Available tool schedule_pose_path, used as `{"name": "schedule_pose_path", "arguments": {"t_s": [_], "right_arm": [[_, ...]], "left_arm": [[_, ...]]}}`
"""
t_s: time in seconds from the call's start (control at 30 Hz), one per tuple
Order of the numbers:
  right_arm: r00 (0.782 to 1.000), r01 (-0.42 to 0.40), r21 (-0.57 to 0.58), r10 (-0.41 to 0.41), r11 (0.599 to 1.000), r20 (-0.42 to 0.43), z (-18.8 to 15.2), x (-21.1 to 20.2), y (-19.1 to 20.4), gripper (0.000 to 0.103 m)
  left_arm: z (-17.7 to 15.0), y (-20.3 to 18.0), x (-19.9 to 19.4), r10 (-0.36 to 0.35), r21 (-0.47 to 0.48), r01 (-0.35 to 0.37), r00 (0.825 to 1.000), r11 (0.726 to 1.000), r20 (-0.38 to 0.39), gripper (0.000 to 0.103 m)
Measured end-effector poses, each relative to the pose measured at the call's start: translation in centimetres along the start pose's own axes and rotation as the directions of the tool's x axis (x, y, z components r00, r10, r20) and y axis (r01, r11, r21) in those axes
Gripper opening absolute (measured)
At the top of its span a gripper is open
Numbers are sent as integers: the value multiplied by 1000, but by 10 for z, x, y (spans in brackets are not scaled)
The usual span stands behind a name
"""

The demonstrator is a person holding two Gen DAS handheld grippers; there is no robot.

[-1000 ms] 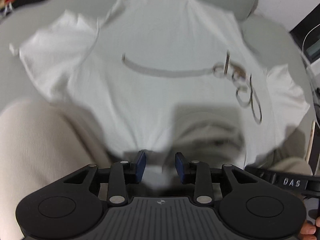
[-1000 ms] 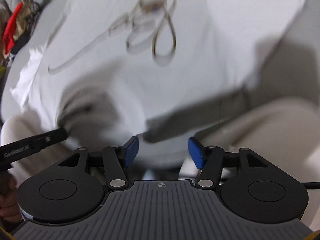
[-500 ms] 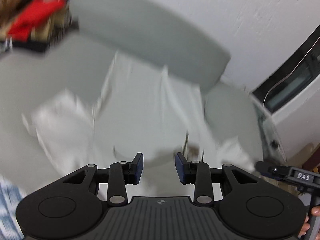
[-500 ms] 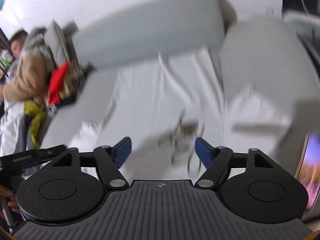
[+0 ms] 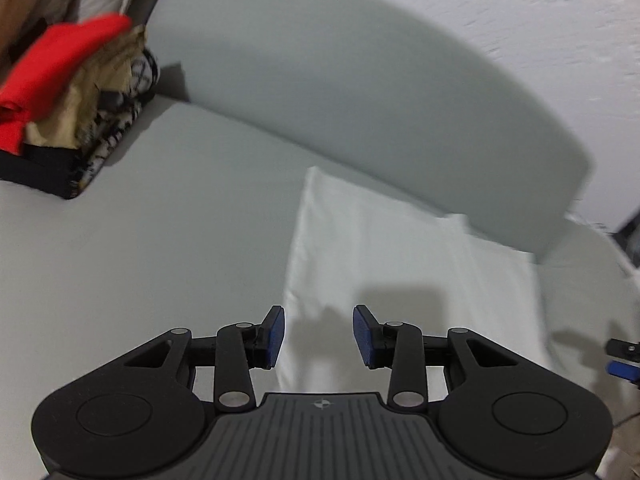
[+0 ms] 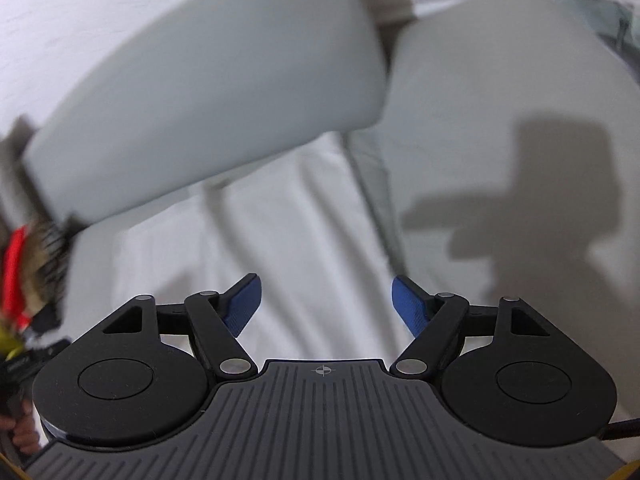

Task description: Fold clothes

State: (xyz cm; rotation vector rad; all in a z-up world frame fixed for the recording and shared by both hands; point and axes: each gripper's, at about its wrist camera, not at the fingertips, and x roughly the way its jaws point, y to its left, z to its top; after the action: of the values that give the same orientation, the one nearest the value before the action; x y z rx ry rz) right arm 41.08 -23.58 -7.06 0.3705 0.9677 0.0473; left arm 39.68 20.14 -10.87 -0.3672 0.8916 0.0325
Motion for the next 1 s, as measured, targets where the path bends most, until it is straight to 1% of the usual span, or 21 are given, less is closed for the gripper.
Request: {"name": "schedule_pose_path", "arguments": {"t_s": [0.07, 0.13, 0.2, 0.23, 0.3, 0.33, 0.43, 0.47, 0.5, 0.53, 0.57, 0.6, 0.7, 0.73, 0.8, 0.9, 0.97, 1.0], "right_arm": [[1000, 20, 32, -21, 999, 13, 15, 39, -13, 76], [998, 35, 38, -37, 999, 58, 31, 71, -23, 71], [994, 29, 15, -30, 999, 106, 46, 97, -29, 67], [992, 24, 5, -24, 1000, 126, 53, 109, -31, 65], [990, -19, -10, 20, 1000, 137, 66, 132, -35, 60], [989, -40, -18, 42, 999, 141, 72, 143, -36, 57], [988, -71, -90, 82, 993, 134, 84, 170, -31, 52], [986, -61, -122, 79, 991, 150, 84, 174, -28, 50], [983, -51, -153, 77, 987, 166, 85, 178, -24, 39], [982, -51, -161, 79, 986, 173, 86, 180, -23, 6], [980, -51, -169, 82, 984, 180, 86, 181, -21, 4], [978, -51, -176, 84, 983, 189, 87, 183, -20, 3], [947, 5, -135, 39, 991, 320, 83, 168, -21, 3], [931, 39, -102, 1, 994, 364, 83, 164, -23, 3], [909, 108, -55, -76, 993, 409, 85, 164, -30, 3], [921, 202, -77, -162, 976, 355, 85, 188, -31, 2], [912, 268, -134, -206, 954, 355, 81, 196, -22, 3], [910, 295, -150, -229, 944, 347, 81, 198, -16, 3]], "left_arm": [[12, 6, 33, 22, 16, -22, 1000, 1000, 3, 35], [23, 9, 59, 28, 43, -29, 999, 999, 24, 36], [34, 7, 81, 31, 95, -35, 998, 995, 47, 36], [39, 6, 92, 32, 125, -39, 998, 991, 58, 36], [48, 3, 112, 29, 178, -43, 996, 983, 79, 34], [52, 2, 120, 16, 188, -32, 996, 982, 87, 34], [62, -3, 139, -19, 215, -7, 993, 977, 117, 33], [65, -5, 143, -28, 225, -2, 991, 974, 128, 31], [68, -7, 146, -35, 236, 3, 990, 972, 134, 23], [70, -10, 150, -37, 246, 1, 990, 969, 140, 16], [71, -13, 151, -27, 256, -11, 989, 967, 146, 3], [71, -15, 150, -16, 265, -29, 986, 964, 164, 2], [66, -17, 140, 7, 254, -71, 970, 965, 243, 2], [65, -16, 137, 15, 243, -82, 964, 966, 266, 2], [62, -15, 137, 50, 232, -120, 956, 965, 288, 2], [57, -18, 157, 115, 251, -183, 958, 950, 263, 3], [53, -24, 163, 142, 276, -220, 951, 936, 275, 4], [53, -26, 163, 155, 274, -230, 950, 934, 271, 5]]}}
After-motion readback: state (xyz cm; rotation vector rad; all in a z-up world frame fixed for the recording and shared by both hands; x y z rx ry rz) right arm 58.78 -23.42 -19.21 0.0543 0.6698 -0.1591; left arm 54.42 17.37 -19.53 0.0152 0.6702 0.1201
